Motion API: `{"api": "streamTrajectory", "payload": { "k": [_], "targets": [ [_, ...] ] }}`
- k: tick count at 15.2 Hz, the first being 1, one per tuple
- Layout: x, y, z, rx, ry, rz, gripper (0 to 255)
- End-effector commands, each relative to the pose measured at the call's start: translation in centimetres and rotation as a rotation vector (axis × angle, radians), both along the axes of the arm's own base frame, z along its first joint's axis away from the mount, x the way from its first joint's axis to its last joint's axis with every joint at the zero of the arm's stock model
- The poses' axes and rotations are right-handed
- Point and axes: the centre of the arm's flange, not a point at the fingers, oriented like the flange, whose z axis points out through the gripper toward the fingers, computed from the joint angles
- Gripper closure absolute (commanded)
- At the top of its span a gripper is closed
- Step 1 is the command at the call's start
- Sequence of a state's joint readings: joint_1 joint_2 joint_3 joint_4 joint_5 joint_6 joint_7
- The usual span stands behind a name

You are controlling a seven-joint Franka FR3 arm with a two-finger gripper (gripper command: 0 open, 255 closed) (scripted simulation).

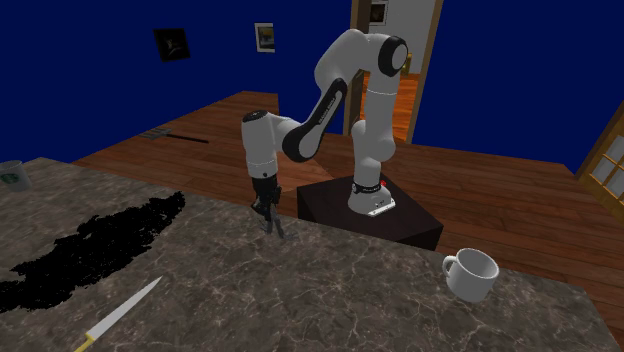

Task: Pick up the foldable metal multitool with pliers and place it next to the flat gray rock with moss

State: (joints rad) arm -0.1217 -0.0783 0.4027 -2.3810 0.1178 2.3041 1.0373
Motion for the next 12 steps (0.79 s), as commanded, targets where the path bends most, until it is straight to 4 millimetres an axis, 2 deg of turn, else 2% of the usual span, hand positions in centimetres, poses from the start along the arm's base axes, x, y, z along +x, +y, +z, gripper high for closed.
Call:
{"api": "streamTrajectory", "payload": {
  "k": [1,6,12],
  "targets": [
    [0.0,0.0,0.0,0.0,0.0,0.0,255],
    [0.0,0.0,0.0,0.0,0.0,0.0,255],
    [0.0,0.0,3.2,0.0,0.0,0.0,255]
  ]
}}
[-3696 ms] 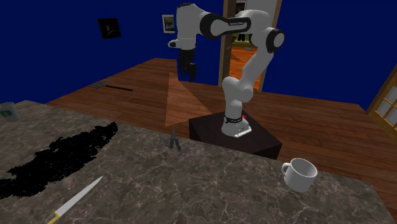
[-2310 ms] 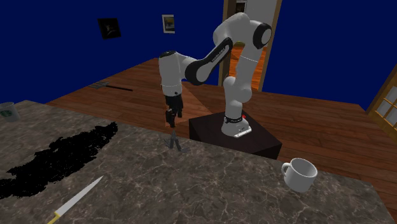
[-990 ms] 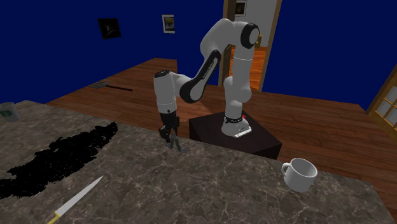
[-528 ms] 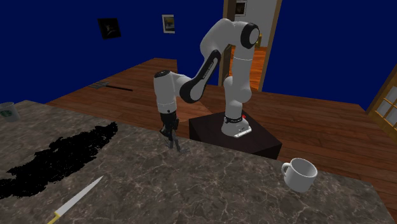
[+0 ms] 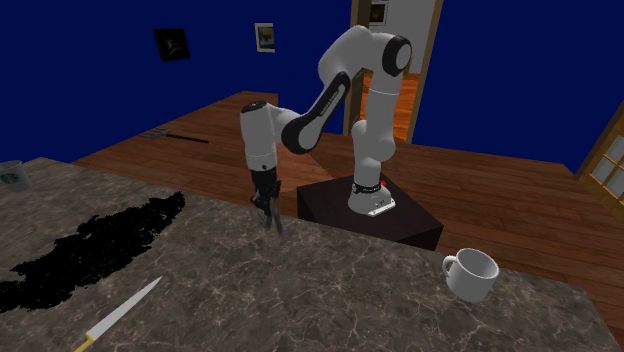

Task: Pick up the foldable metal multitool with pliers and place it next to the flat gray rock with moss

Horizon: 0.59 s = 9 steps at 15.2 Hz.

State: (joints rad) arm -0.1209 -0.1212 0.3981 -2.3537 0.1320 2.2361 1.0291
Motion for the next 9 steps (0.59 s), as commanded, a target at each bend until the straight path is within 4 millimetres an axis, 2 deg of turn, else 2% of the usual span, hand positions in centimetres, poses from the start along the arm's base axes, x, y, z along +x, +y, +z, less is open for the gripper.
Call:
{"api": "streamTrajectory", "payload": {
  "k": [1,9],
  "targets": [
    [0.0,0.0,1.2,0.0,0.0,0.0,255],
    [0.0,0.0,5.4,0.0,0.0,0.0,255]
  ]
}}
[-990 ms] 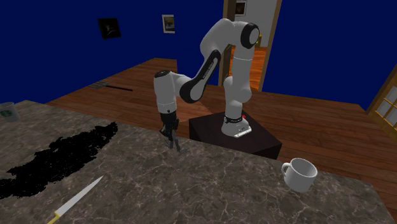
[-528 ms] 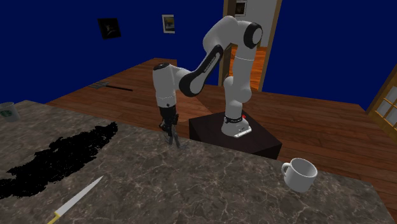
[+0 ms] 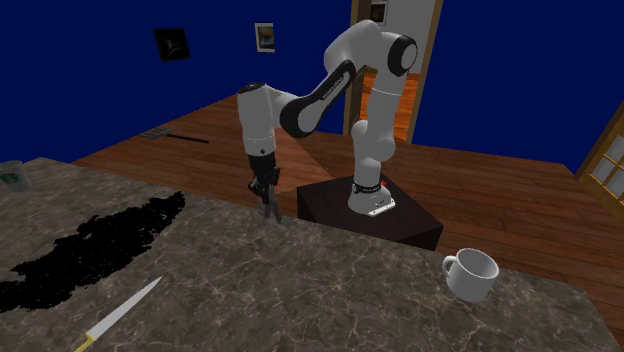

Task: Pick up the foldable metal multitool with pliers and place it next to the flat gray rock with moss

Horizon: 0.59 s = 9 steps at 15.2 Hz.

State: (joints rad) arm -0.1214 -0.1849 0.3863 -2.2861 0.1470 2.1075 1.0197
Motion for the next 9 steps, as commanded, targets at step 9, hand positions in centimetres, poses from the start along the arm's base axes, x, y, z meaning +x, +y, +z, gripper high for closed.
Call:
{"api": "streamTrajectory", "payload": {
  "k": [9],
  "targets": [
    [0.0,0.0,5.3,0.0,0.0,0.0,255]
  ]
}}
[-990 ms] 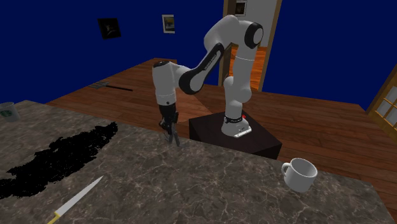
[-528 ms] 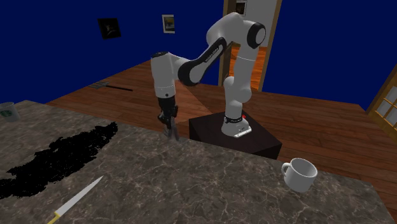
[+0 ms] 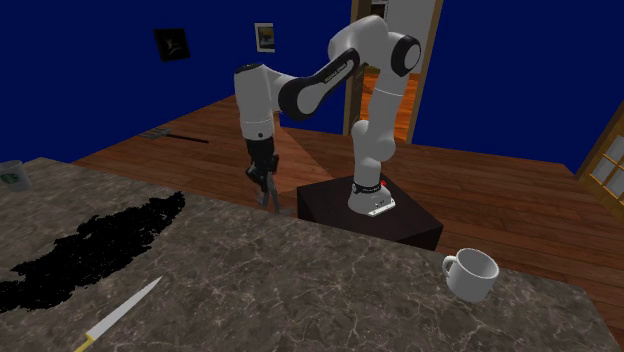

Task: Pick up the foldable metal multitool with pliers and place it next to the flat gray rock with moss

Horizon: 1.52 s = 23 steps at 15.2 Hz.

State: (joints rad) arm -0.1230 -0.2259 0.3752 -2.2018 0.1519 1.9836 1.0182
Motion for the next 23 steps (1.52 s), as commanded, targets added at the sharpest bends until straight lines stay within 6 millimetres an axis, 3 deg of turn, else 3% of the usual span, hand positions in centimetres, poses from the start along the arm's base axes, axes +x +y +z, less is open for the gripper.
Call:
{"api": "streamTrajectory", "payload": {
  "k": [1,18,23],
  "targets": [
    [0.0,0.0,1.2,0.0,0.0,0.0,255],
    [0.0,0.0,9.8,0.0,0.0,0.0,255],
    [6.6,-0.4,9.9,0.0,0.0,0.0,255]
  ]
}}
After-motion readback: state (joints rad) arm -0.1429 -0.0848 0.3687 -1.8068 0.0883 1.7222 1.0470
